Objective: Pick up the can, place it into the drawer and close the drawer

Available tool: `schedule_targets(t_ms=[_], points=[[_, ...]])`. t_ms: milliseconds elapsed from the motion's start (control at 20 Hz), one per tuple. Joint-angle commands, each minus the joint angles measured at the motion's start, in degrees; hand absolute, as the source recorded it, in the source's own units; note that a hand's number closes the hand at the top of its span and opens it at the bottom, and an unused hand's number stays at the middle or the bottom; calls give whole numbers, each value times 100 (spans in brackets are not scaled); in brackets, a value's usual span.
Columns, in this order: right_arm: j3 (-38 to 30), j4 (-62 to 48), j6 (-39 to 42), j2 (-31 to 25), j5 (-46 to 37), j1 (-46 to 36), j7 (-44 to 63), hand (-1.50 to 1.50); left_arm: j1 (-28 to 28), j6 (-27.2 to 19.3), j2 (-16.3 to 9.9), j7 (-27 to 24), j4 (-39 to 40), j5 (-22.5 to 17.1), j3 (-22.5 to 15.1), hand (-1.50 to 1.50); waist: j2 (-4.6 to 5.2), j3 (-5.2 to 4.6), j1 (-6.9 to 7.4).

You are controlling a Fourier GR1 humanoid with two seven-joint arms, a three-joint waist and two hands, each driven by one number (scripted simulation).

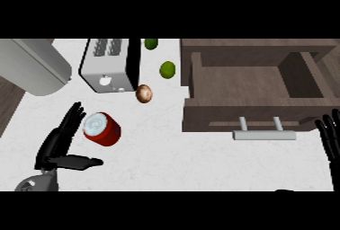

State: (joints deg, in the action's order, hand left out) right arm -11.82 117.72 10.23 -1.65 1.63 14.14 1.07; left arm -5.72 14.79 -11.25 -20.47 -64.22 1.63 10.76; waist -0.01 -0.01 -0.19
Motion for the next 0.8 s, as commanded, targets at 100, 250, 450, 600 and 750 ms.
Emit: schedule_targets(t_ms=[100, 250, 450, 600, 750], points=[[-134, 442, 57, -120, 209, -38, 516, -150, 72, 146, -177, -448, 531, -67, 173, -150, -1, 0, 0], [-212, 324, 177, -16, 193, 236, 68, -150, -294, -28, -34, -394, 950, -20, 120, -150, -1, 0, -11], [84, 74, 59, 153, -73, 146, -33, -150, -658, 190, -299, -983, 1974, 43, 247, -150, 4, -1, -16], [-148, -21, -37, -32, 93, -407, 412, -150, -1085, -307, 3, -374, 1709, 18, 165, -150, 2, 1, -1], [-15, 389, -45, 109, -21, -130, 467, -150, -945, -117, -77, -814, 2004, 110, 62, -150, 0, 0, -8]])
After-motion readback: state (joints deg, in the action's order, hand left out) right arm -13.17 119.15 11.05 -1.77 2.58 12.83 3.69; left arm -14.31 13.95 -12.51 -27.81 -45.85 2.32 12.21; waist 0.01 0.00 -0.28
